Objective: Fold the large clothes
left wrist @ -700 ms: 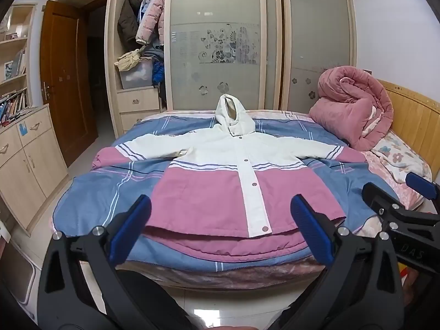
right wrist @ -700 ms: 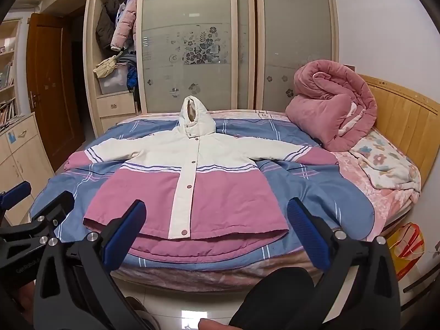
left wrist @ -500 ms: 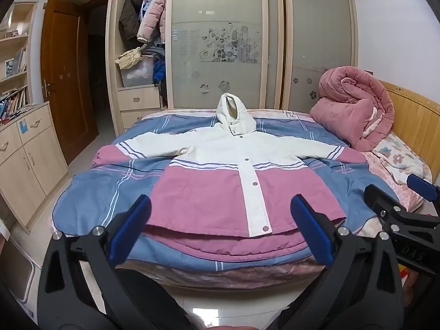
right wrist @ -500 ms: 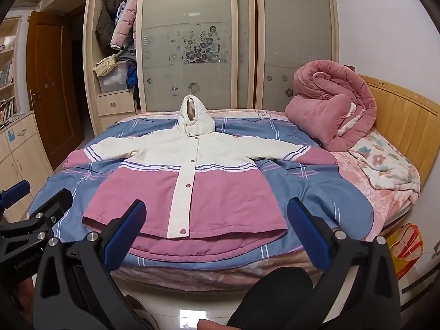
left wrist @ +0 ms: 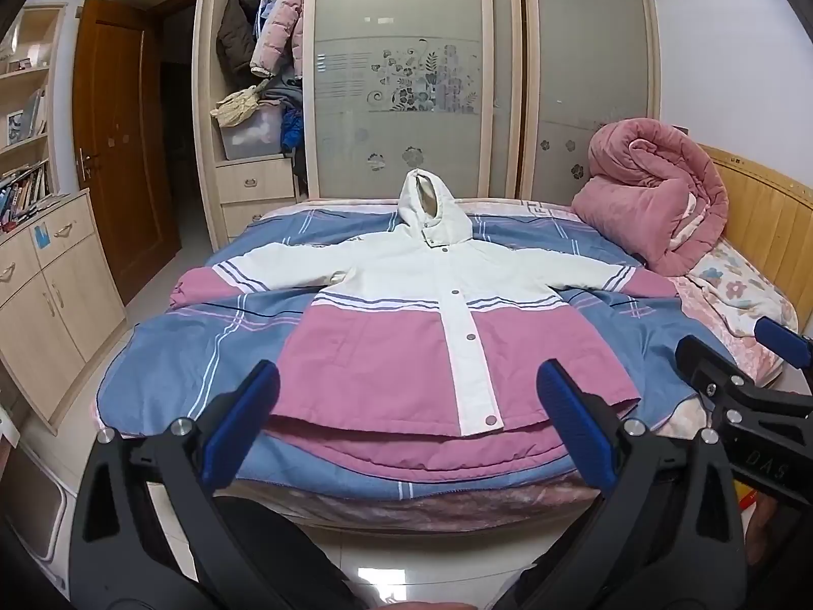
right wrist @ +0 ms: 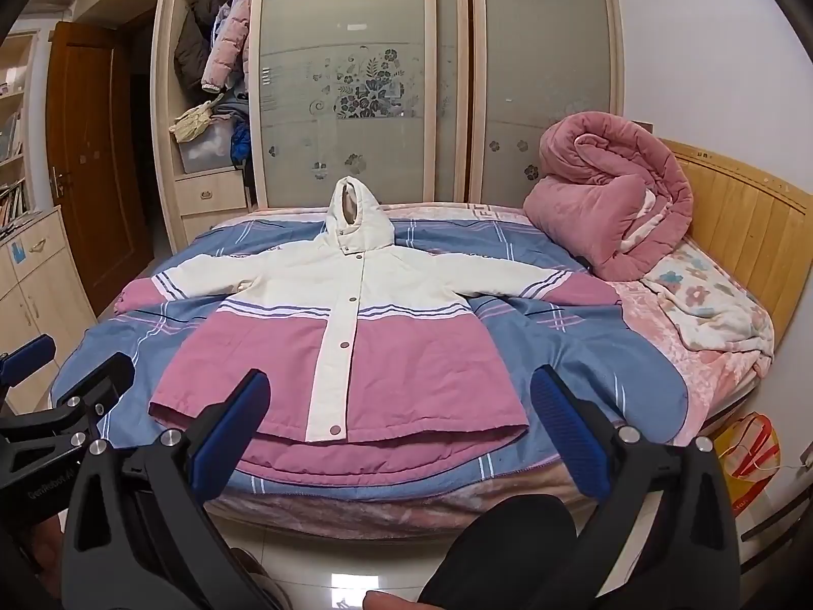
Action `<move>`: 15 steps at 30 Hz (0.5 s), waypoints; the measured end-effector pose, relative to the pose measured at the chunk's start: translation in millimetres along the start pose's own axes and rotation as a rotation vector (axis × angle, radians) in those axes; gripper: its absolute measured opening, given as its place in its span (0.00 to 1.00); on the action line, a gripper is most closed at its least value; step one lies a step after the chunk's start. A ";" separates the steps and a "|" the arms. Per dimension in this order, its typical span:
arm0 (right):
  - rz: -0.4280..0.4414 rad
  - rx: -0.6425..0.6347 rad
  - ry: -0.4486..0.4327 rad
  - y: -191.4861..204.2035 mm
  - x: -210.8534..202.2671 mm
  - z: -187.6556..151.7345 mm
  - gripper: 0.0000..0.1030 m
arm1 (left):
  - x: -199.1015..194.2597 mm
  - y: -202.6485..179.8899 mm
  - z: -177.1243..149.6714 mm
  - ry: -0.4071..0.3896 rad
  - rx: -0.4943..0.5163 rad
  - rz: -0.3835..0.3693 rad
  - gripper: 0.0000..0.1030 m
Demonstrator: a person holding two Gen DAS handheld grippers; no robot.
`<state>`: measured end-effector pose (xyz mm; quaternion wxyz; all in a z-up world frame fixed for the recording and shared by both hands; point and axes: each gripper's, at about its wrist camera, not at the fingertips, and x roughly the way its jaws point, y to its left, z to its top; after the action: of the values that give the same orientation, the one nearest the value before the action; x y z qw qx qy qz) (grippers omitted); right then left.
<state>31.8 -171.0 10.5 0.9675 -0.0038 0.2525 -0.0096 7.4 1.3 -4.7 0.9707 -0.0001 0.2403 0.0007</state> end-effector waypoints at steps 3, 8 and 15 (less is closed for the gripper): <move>0.000 0.003 -0.002 -0.8 0.9 0.3 0.99 | -1.0 1.2 0.0 -0.003 -0.001 -0.001 0.98; 0.000 -0.002 -0.004 -1.2 0.4 0.7 0.99 | -1.6 -1.8 2.8 0.000 0.002 0.002 0.98; 0.010 -0.003 -0.003 -0.1 1.3 -0.2 0.99 | -2.4 -3.9 3.2 0.005 0.007 0.002 0.98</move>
<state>32.8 -171.1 9.7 0.9680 -0.0040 0.2509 -0.0043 6.8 -2.6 -0.8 0.9701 0.0036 0.2427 0.0008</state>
